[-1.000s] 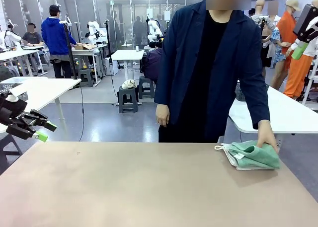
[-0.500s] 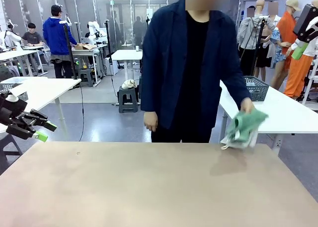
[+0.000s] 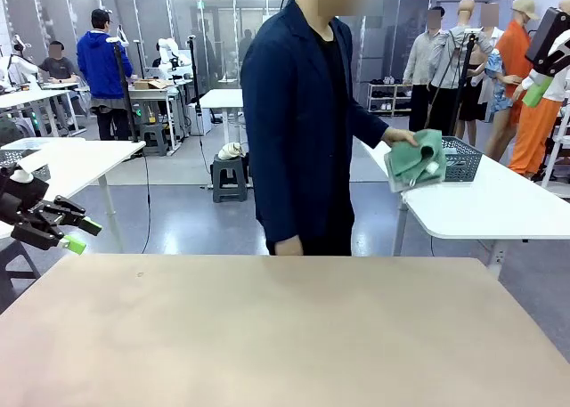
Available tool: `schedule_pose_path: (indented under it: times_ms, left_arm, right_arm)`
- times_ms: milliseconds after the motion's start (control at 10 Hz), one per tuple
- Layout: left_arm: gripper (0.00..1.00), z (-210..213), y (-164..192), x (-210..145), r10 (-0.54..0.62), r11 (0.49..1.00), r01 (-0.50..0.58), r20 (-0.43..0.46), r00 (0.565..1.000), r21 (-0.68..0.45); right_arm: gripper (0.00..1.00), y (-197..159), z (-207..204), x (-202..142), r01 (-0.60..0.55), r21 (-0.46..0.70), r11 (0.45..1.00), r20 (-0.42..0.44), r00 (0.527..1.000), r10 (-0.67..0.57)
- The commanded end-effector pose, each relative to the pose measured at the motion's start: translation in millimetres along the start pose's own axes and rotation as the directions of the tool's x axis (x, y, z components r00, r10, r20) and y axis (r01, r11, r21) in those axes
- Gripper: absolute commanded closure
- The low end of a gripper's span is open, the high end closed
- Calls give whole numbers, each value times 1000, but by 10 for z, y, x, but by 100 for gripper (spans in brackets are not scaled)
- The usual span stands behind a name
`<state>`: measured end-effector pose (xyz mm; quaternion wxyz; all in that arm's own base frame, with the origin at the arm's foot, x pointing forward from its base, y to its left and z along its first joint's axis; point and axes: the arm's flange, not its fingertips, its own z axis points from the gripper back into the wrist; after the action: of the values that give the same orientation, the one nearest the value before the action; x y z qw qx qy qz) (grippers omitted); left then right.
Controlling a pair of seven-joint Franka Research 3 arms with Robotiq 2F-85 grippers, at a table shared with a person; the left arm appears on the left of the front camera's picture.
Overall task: Fold the towels and place them in the basket.
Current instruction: Stack the folded Towel with hook on the right side of the table.
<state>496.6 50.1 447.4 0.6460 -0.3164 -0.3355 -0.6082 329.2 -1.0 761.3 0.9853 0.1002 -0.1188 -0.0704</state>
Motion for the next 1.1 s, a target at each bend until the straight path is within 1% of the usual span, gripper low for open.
schedule_pose_path:
  times_ms: [0,1000]
  left_arm:
    - [23,10,-1,12,-4,1000,4,0,1000,1]
    - [23,10,-1,12,-4,1000,4,0,1000,1]
  right_arm:
    - [16,-13,-1,-9,-8,16,1000,0,1000,8]
    - [16,-13,-1,-9,-8,16,1000,0,1000,8]
